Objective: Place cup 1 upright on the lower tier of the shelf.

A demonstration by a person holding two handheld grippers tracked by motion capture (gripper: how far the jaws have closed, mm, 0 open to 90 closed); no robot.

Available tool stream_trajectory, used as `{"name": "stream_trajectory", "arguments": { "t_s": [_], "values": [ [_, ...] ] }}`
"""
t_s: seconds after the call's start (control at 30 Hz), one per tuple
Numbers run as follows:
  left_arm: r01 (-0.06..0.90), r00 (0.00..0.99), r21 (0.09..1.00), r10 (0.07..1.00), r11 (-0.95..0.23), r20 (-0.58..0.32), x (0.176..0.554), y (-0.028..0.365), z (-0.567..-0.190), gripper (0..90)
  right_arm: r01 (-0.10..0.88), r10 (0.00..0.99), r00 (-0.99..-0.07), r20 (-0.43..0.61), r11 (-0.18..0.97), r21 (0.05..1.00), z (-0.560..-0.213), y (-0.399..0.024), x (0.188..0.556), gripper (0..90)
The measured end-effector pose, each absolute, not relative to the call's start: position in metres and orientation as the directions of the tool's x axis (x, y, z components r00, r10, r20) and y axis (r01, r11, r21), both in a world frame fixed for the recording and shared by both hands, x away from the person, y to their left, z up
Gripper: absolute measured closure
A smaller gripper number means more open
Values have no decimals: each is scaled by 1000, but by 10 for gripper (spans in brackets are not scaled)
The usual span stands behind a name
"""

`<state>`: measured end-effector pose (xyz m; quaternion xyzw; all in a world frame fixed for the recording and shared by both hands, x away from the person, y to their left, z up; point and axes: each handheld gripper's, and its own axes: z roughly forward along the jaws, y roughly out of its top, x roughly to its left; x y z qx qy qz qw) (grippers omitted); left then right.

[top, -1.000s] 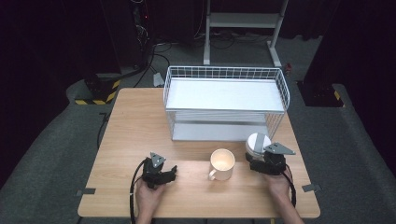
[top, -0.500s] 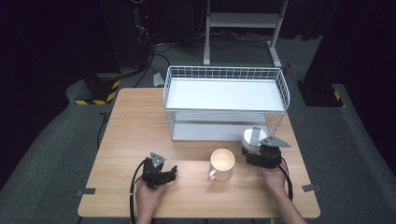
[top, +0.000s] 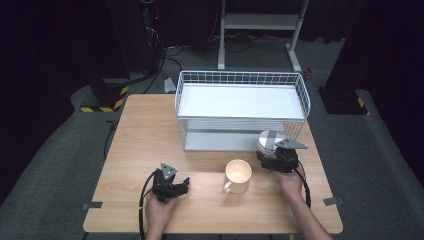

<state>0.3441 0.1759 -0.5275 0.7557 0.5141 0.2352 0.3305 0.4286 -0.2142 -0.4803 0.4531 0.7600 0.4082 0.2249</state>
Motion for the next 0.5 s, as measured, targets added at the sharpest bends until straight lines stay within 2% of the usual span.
{"name": "stream_trajectory", "arguments": {
  "t_s": [0.5],
  "values": [
    [621,361,741,932,-253,16,344,176,-528,236,515,883,-469,28,248,821,-483,-209,448,187]
  ]
}}
